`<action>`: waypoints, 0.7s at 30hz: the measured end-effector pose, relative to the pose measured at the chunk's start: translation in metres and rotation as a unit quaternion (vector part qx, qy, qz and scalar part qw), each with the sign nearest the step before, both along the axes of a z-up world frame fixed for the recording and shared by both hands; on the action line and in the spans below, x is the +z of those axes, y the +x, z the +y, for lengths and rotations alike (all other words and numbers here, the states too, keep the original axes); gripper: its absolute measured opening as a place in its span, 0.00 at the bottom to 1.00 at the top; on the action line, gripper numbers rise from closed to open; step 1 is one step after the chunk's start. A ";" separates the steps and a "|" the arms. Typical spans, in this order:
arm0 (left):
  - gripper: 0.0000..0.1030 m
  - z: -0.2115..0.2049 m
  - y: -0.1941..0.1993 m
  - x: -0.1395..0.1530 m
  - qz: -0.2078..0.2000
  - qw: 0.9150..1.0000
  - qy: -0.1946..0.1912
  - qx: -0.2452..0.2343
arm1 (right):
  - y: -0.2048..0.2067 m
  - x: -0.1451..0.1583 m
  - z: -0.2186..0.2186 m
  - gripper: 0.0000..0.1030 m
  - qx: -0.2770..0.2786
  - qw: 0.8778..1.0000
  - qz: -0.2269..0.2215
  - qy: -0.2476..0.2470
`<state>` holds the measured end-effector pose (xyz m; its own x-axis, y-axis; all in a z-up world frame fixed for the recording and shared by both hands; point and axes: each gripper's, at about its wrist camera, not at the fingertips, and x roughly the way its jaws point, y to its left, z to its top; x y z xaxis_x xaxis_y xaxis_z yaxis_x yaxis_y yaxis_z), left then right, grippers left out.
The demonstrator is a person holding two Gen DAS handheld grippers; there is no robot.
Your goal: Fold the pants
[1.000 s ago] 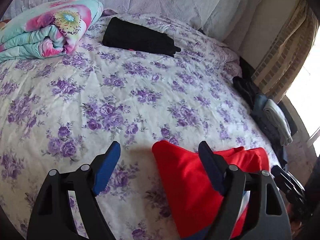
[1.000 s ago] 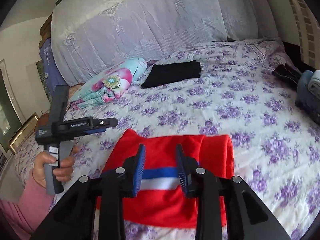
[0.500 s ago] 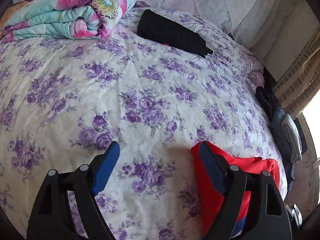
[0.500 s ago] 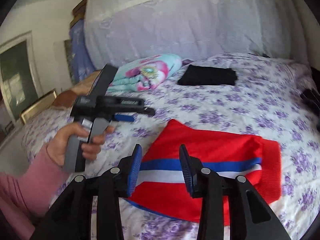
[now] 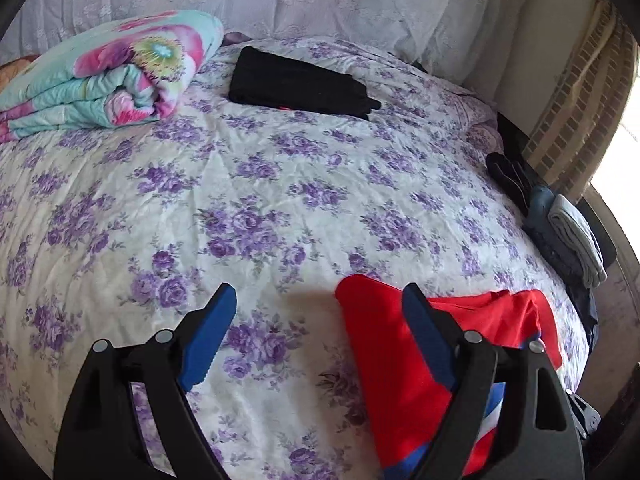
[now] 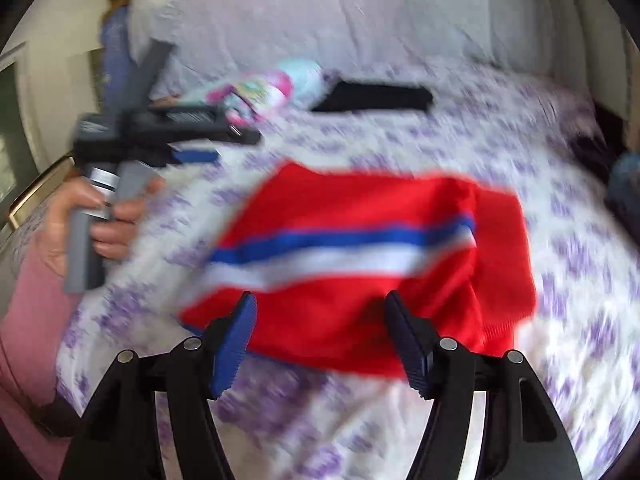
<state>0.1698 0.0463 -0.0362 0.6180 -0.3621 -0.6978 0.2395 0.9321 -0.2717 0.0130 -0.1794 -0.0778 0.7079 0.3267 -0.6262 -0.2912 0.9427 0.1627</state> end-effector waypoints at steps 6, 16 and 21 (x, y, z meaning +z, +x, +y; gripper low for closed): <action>0.82 -0.033 -0.009 -0.011 0.006 0.999 0.041 -0.036 | -0.026 0.022 -0.032 0.71 -0.028 0.995 -0.059 0.070; 0.82 -0.033 -0.019 -0.020 0.020 0.998 0.053 -0.017 | -0.036 0.022 -0.055 0.74 -0.046 0.995 -0.039 0.079; 0.82 -0.031 -0.057 -0.008 0.001 0.999 0.016 -0.033 | -0.042 0.031 -0.066 0.74 -0.053 0.994 -0.049 0.084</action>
<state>0.1128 0.0156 -0.0443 0.5924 -0.3800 -0.7104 0.3011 0.9223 -0.2423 -0.0291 -0.2452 -0.0465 0.7991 0.3414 -0.4949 -0.2140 0.9308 0.2964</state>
